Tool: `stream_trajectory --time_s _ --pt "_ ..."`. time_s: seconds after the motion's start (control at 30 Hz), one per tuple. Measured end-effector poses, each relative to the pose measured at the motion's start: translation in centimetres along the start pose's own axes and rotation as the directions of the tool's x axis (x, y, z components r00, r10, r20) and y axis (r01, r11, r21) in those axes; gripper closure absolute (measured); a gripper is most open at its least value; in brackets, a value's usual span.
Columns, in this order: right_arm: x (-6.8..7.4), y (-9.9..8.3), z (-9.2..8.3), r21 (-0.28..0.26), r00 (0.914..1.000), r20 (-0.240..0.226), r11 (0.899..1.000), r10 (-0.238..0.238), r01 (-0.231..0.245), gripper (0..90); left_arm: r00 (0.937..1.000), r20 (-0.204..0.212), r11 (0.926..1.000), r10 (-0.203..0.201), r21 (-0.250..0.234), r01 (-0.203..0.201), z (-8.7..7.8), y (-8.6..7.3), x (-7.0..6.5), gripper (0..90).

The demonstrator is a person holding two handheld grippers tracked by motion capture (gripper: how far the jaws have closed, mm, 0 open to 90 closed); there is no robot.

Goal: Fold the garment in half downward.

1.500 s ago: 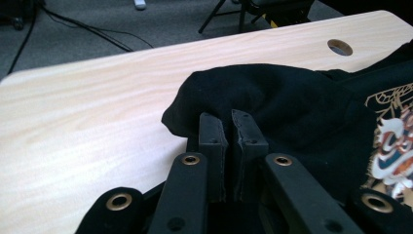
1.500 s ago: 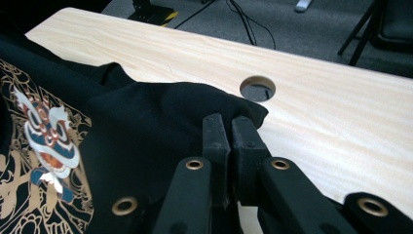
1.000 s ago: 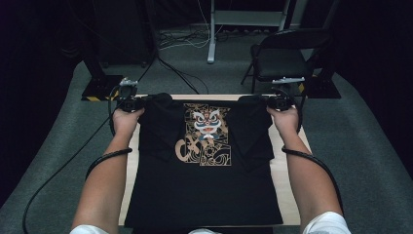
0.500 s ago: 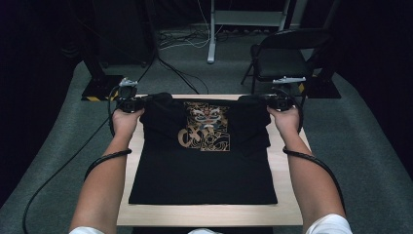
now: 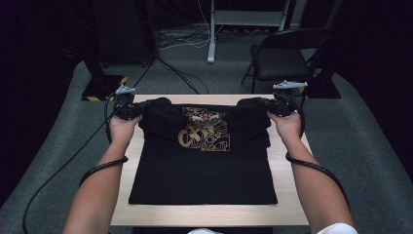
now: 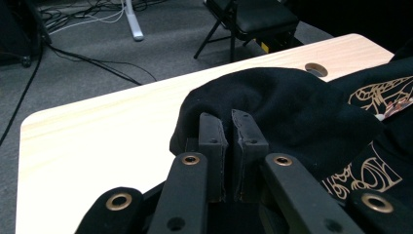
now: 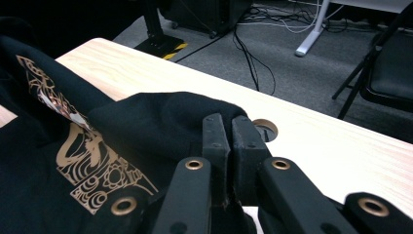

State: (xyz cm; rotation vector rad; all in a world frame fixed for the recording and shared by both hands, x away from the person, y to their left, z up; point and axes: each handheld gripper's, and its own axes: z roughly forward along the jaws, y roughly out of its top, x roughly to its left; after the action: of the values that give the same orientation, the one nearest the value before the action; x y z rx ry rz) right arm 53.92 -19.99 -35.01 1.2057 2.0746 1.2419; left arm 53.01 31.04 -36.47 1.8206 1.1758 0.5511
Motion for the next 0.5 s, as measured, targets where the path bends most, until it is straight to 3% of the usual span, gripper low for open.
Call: stream_trajectory --time_s 0.5 --pt "1.0 -1.8 -1.4 -0.005 0.9986 -0.039 0.999 -0.036 0.036 85.9 0.9990 0.043 0.9999 0.015 -0.002 -0.015 -1.4 -1.9 -0.7 84.2"
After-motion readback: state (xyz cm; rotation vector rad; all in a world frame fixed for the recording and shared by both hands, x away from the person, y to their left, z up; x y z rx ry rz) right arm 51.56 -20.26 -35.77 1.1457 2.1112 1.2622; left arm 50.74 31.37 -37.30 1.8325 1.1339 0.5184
